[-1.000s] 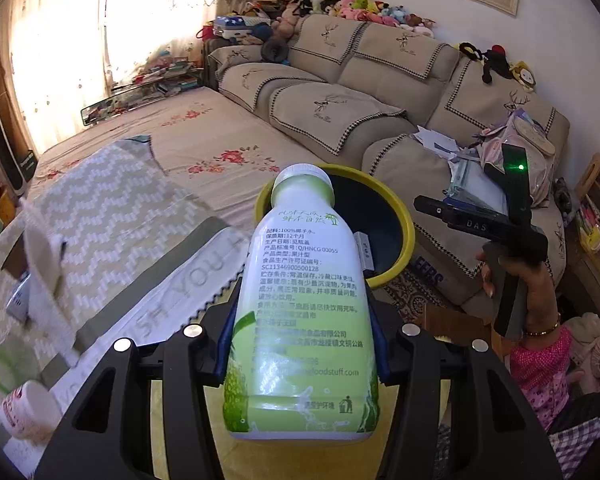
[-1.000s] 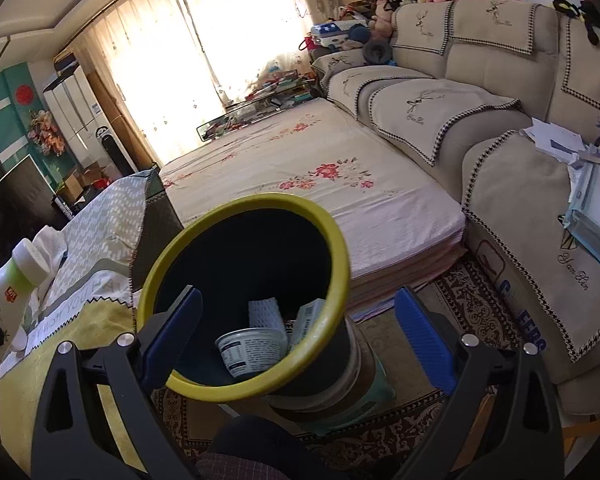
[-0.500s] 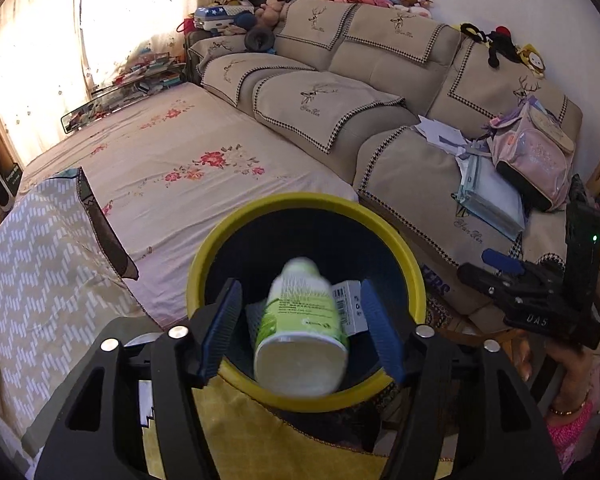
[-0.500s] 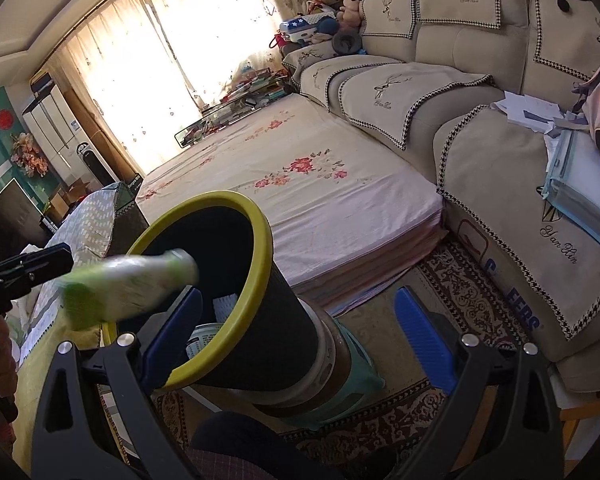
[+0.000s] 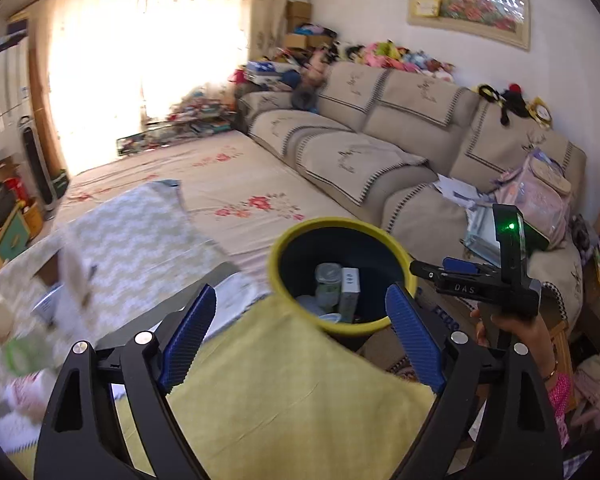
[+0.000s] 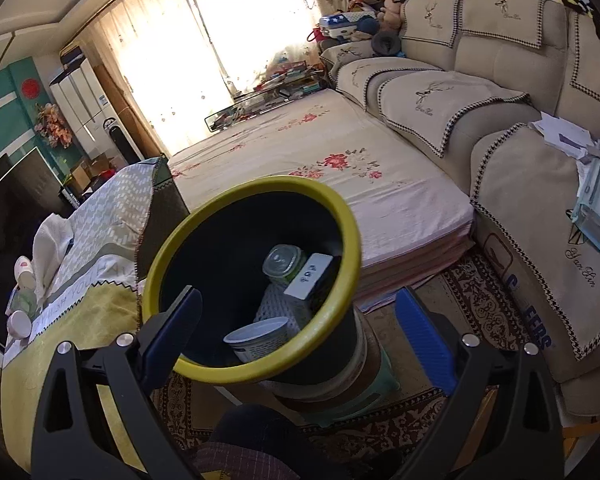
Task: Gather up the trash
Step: 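Carry the milk bottle with the left gripper and release it into the bin, then grasp the white tissue with the right gripper, then carry the tissue with the right gripper and release it into the bin, then grasp the white red-labelled pill bottle with the left gripper, then carry the pill bottle with the left gripper and release it into the bin, then grasp the clear green-lidded jar with the right gripper, then carry the jar with the right gripper and drop it into the bin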
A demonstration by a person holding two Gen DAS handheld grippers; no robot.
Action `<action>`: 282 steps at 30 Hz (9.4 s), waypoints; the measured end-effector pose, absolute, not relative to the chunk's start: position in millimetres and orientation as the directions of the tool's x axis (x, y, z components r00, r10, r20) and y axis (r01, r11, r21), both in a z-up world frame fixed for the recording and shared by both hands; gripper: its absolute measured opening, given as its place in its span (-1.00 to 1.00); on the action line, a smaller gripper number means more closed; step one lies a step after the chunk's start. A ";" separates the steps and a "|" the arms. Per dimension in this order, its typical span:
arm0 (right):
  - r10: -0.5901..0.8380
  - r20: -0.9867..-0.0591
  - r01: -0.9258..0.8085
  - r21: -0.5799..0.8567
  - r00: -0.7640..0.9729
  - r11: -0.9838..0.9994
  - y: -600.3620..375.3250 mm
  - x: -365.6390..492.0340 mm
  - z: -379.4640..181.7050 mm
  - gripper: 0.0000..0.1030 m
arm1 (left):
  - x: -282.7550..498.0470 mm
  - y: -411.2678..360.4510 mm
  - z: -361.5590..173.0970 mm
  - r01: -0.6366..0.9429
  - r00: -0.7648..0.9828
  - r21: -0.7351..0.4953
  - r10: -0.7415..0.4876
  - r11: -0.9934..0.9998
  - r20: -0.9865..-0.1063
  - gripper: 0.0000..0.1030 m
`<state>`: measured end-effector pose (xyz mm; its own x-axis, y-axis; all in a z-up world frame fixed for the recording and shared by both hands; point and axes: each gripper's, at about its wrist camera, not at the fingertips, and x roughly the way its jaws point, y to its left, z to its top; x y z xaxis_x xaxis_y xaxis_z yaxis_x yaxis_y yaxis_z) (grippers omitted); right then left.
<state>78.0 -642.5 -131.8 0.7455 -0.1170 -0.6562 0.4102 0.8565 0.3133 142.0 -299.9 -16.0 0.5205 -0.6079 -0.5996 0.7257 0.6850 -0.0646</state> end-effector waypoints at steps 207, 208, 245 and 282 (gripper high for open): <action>-0.161 -0.753 0.437 0.182 0.638 0.881 -644.6 75.6 -145.5 0.52 | 214.7 -382.9 -74.3 0.657 0.487 -0.129 -0.548 0.743 -0.680 0.80; -0.155 -0.752 0.424 0.178 0.640 0.888 -639.4 78.7 -144.3 0.52 | 213.8 -365.6 -72.5 0.644 0.496 -0.139 -0.550 0.752 -0.672 0.81; 0.317 -0.681 -0.244 0.205 0.660 0.948 -221.5 277.3 -74.8 0.62 | 213.1 41.2 -95.5 0.124 0.756 -0.121 -0.173 0.985 -0.632 0.85; 0.153 -0.618 -0.053 0.178 0.771 0.983 -329.1 217.1 -48.9 0.44 | 217.9 -51.7 -63.6 0.342 0.717 -0.078 -0.313 0.937 -0.623 0.87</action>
